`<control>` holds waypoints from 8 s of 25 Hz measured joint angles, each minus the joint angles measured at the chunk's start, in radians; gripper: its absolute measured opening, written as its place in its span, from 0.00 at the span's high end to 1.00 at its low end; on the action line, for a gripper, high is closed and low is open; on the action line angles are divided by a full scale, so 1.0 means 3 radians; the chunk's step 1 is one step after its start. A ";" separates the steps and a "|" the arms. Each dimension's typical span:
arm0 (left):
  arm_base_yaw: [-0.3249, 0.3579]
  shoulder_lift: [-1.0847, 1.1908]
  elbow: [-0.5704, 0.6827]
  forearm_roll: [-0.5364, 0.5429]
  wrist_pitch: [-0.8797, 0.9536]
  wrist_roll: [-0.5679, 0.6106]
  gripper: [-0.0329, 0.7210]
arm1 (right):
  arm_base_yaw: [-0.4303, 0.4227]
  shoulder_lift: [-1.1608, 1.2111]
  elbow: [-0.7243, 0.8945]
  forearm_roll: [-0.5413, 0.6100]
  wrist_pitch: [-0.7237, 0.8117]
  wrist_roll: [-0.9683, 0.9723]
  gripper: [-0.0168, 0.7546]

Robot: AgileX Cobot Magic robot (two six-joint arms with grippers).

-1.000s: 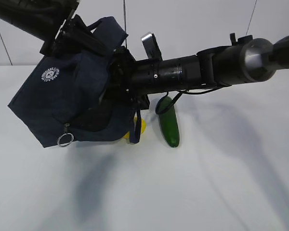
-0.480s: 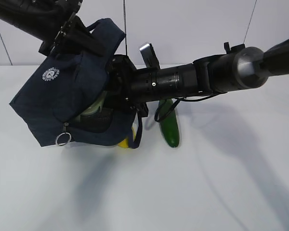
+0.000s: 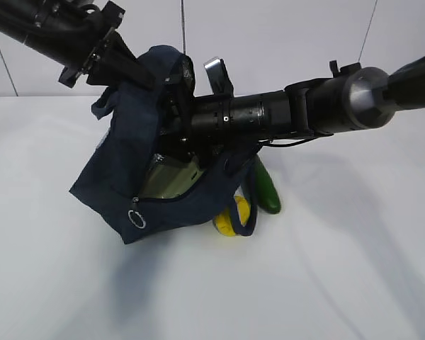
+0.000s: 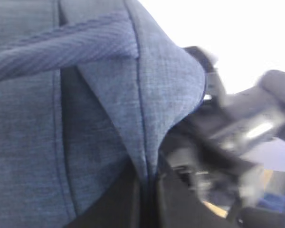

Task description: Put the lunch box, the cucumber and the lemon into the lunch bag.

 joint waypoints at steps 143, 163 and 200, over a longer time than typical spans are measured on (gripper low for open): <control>0.0648 0.0172 -0.0024 0.1117 0.0237 -0.0353 0.98 | -0.0267 0.0620 -0.2573 -0.5256 0.0945 0.2713 0.52; 0.0588 0.0179 -0.0024 -0.0101 0.0237 0.0153 0.98 | -0.0236 0.0248 -0.2573 -0.2969 0.0971 0.2652 0.52; 0.0591 0.0186 -0.0024 0.0125 0.0226 0.0005 0.98 | -0.0145 0.0598 -0.2573 -0.2602 0.0945 0.2628 0.25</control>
